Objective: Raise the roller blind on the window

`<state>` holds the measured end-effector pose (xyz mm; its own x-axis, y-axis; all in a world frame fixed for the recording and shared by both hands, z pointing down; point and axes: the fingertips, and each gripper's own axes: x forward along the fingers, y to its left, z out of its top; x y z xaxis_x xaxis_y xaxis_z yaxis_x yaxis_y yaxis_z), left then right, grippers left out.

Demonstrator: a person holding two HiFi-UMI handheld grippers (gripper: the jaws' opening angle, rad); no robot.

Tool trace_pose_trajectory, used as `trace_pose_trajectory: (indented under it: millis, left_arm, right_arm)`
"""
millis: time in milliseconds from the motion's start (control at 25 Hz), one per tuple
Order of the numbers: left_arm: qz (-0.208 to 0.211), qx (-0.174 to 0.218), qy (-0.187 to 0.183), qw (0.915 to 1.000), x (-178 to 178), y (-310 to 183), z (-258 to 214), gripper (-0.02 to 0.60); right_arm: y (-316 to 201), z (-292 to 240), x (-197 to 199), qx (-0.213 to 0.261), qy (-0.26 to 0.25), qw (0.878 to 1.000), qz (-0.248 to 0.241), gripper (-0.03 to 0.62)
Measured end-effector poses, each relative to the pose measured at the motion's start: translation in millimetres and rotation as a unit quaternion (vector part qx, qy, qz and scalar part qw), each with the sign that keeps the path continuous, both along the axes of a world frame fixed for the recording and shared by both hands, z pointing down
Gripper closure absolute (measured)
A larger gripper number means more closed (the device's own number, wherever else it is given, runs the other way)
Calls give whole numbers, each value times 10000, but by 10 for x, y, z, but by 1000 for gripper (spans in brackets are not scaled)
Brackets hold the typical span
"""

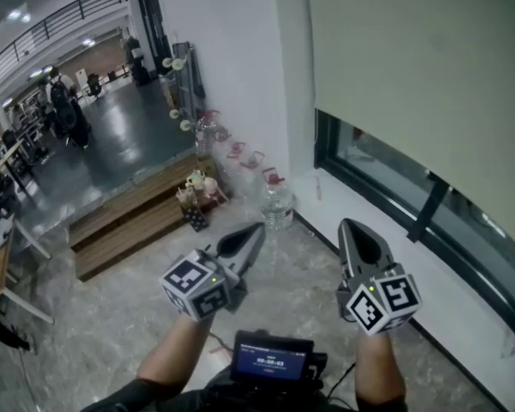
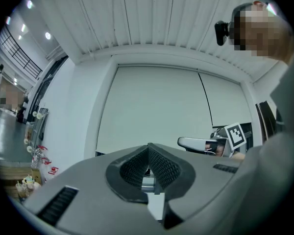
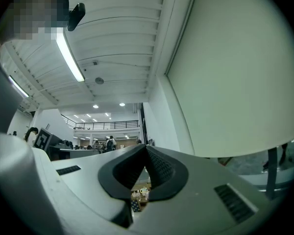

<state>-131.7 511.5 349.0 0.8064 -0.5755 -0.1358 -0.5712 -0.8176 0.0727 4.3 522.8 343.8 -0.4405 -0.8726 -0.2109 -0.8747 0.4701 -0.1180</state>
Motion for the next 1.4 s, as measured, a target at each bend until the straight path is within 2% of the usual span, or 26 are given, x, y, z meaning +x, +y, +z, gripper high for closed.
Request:
trace_pose_trajectory:
  millis: [200,440,560,760,920,1240,1400]
  left_arm:
    - [48,-79,2,10000,-40,-267,63,592]
    - [240,14,228,9995,-96,-699,-18,592]
    - [229,34,162,9996,-145,-896,-37,592]
    - [341,80,292,9990,-199,-1225,-65,592]
    - [261,20,148,9995,-272,-1528,-34,592]
    - [530,119,102,9985,-324,-1957,-53,592]
    - [502,98,6,9987,-371,-2200,-17,592]
  right_arm:
    - [-225,27,-11,-70,4,9999,132,594]
    - [-573,18,-147,-22,379,9992,127,594]
    - [-756,22,-164,-98,248,9995,190,594]
    - [-1097,62,-201,-158,218,9993,255,594]
    - [-1355,41,-275,-198,265,9991,267,594]
    - [-1821,10,-411,-266,345,9982,400,594]
    - [-2032,1,-421,-261,332,9978,510,594]
